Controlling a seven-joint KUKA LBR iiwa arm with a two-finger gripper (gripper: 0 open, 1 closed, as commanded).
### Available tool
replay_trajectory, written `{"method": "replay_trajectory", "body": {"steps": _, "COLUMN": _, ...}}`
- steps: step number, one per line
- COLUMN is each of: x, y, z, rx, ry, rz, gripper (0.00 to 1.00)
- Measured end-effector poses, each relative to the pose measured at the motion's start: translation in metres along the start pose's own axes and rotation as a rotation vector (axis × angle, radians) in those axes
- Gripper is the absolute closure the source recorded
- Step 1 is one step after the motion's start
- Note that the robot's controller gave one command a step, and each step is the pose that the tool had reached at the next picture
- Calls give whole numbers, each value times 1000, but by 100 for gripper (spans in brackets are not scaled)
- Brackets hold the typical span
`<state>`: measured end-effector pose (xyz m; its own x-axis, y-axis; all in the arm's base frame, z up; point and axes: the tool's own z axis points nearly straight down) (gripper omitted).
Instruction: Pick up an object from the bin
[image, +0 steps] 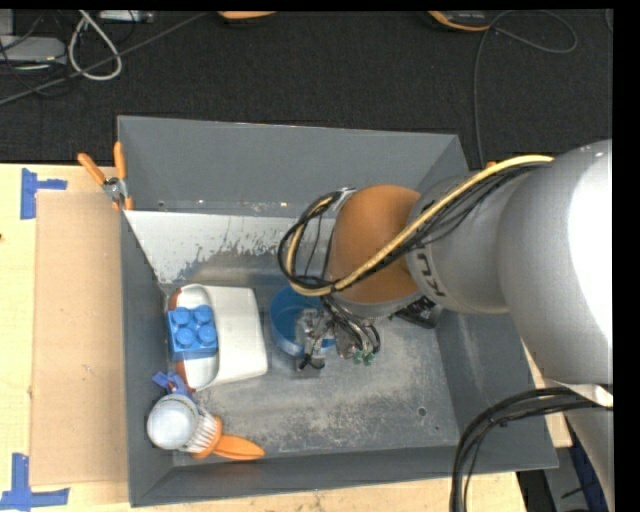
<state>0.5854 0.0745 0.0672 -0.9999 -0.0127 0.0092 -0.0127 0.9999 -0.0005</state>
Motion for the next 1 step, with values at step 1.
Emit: {"method": "replay_trajectory", "body": {"steps": 1, "x": 1, "y": 0, "z": -16, "rx": 1, "ry": 2, "rz": 1, "gripper": 100}}
